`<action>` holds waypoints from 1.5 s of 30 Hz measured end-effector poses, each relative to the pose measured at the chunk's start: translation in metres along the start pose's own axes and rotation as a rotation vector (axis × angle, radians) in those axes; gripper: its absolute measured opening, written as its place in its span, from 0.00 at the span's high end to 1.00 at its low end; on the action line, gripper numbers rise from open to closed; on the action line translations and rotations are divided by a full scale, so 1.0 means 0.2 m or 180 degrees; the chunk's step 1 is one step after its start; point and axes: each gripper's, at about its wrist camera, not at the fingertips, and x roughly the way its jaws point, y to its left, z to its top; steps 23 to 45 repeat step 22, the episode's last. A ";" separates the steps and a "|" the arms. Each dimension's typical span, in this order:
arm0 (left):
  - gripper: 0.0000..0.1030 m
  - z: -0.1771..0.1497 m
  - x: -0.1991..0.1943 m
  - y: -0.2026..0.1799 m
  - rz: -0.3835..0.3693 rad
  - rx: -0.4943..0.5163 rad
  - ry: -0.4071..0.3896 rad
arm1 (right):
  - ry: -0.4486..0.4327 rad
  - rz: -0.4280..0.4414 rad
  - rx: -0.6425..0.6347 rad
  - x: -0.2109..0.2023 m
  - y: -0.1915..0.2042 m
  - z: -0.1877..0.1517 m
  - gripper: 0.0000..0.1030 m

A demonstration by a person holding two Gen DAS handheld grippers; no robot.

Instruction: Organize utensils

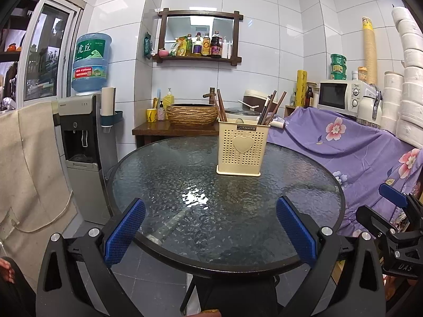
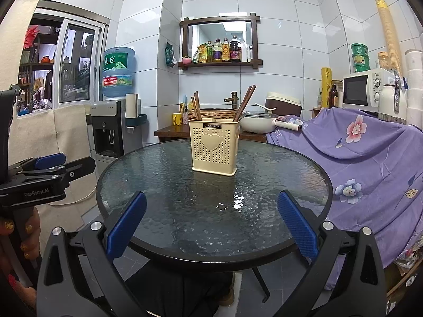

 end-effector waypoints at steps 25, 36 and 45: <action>0.05 0.02 0.00 0.02 -0.0009 -0.0041 0.0028 | 0.0029 0.0021 0.0008 0.02 0.01 0.00 0.05; 0.05 0.02 0.00 0.02 -0.0009 -0.0041 0.0028 | 0.0029 0.0021 0.0008 0.02 0.01 0.00 0.05; 0.05 0.02 0.00 0.02 -0.0009 -0.0041 0.0028 | 0.0029 0.0021 0.0008 0.02 0.01 0.00 0.05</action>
